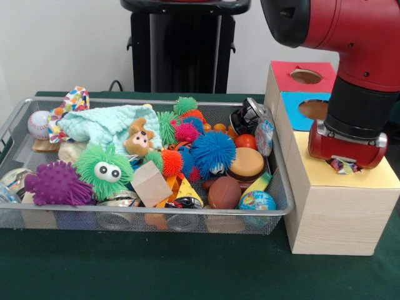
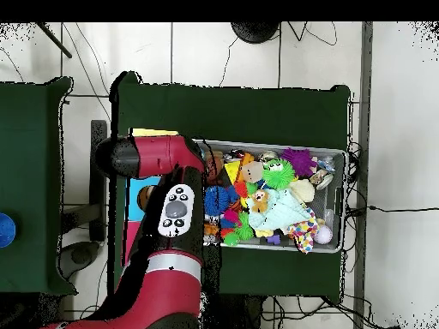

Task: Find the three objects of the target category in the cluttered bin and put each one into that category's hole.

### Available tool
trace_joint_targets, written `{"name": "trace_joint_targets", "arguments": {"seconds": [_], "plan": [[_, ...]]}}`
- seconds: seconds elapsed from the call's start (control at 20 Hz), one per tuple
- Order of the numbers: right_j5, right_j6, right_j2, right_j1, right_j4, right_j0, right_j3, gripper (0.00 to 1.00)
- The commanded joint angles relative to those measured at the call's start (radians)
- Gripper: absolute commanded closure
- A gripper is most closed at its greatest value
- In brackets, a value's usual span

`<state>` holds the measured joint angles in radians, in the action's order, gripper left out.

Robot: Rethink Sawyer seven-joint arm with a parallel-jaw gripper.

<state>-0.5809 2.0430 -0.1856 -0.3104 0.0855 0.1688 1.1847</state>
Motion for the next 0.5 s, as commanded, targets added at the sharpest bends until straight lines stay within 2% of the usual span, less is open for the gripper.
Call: {"name": "trace_joint_targets", "arguments": {"seconds": [0.05, 0.2, 0.5], "plan": [[-0.014, 0.086, 0.012, 0.094, -0.067, -0.014, 0.112, 0.00], [0.022, 0.069, 0.046, 0.064, -0.056, -0.041, 0.152, 0.00], [-0.085, 0.068, 0.026, -0.023, -0.038, -0.030, 0.168, 0.00]]}}
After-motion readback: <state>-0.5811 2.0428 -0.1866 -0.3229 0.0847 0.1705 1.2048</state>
